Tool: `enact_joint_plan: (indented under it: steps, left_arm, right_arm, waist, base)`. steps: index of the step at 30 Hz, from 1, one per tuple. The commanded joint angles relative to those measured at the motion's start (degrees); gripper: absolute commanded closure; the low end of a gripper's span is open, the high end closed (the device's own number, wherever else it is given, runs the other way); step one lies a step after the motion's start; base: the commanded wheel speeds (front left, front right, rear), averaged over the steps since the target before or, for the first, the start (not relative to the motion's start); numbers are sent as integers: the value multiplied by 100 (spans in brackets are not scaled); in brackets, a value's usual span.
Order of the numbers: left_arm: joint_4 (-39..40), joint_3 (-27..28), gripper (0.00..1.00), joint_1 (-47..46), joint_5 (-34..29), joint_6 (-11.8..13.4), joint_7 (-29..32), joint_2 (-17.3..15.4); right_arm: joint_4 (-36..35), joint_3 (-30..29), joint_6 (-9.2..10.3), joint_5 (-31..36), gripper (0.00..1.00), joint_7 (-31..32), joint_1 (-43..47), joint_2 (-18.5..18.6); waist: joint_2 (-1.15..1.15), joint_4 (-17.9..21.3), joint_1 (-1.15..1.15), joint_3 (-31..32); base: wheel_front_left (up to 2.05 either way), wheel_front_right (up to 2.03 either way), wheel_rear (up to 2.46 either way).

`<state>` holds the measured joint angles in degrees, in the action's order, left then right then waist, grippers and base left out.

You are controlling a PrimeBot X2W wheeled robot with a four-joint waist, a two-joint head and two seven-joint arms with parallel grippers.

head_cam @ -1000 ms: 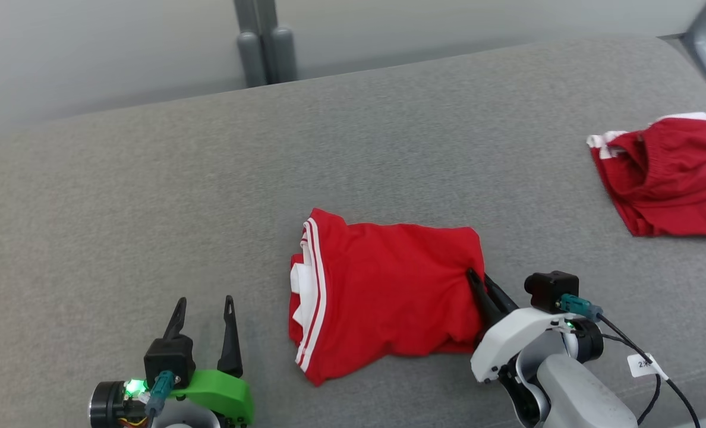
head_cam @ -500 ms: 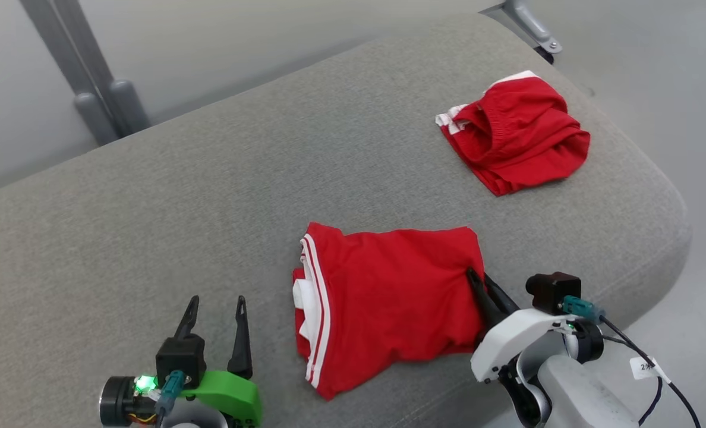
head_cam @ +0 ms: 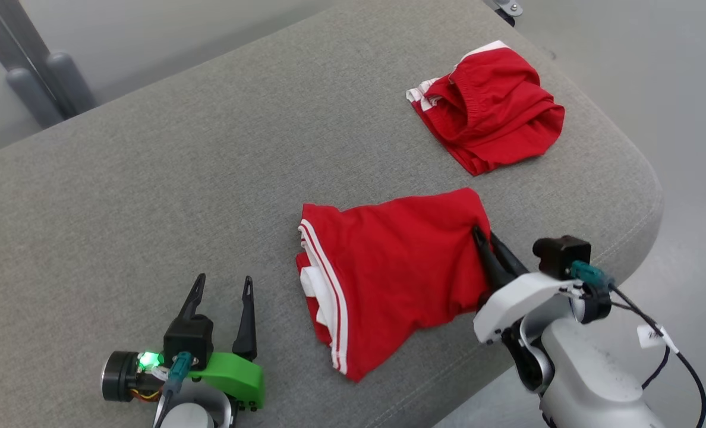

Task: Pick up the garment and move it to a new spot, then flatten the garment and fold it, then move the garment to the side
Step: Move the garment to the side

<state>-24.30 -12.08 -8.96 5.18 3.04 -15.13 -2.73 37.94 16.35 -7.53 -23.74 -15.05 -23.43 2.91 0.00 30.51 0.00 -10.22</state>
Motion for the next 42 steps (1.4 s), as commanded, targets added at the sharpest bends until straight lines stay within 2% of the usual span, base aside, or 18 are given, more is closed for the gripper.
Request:
enact_joint_plan:
  steps: [1,10,14,18,21,29,38,39,40,41,42]
  left_arm:
    - [27,26,0,-133,-85,-20,5,-36]
    - [74,59,0,-464,-324,-120,5,-81]
    - [104,57,0,-603,-398,-138,5,-108]
    - [135,29,0,-732,-411,-154,5,-105]
    - [160,21,0,-826,-397,-131,5,-91]
    - [200,54,0,-870,-386,-116,7,-94]
    - [207,72,0,-938,-404,-93,10,-95]
    - [207,72,0,-946,-403,-86,10,-94]
    - [204,70,0,-952,-399,-85,10,-93]
    - [203,75,0,-955,-392,-76,10,-90]
    - [204,75,0,-958,-388,-79,11,-89]
  right_arm:
    - [-5,-55,9,127,100,-15,-226,1]
    - [246,-626,9,862,100,-15,-1381,55]
    - [492,-996,9,1253,100,-15,-1907,279]
    - [836,-1422,9,1678,100,-15,-2350,734]
    - [1222,-1913,9,2116,100,-15,-2679,1341]
    - [1989,-2598,10,2880,100,20,-3054,2257]
    - [2340,-3601,10,3717,100,161,-3347,2933]
    - [2297,-3768,10,3838,84,159,-3354,3008]
    - [2277,-3893,10,3960,54,170,-3345,3045]
    - [2255,-4086,10,4109,0,198,-3324,3068]
    - [2219,-4258,10,4192,0,227,-3316,3071]
  waist:
    - [0,-253,0,-227]
    - [0,-959,0,-833]
    - [0,-1214,0,-1056]
    - [0,-1422,0,-1222]
    - [0,-1624,0,-1346]
    - [0,-1942,0,-1495]
    - [0,-2207,0,-1648]
    - [0,-2235,0,-1663]
    - [0,-2251,0,-1670]
    - [0,-2271,0,-1674]
    - [0,-2285,0,-1678]
  base:
    - [0,0,0]
    - [0,0,0]
    - [0,0,0]
    - [0,0,0]
    - [0,0,0]
    - [0,0,0]
    - [0,0,0]
    - [0,0,0]
    - [0,0,0]
    - [0,0,0]
    - [0,0,0]
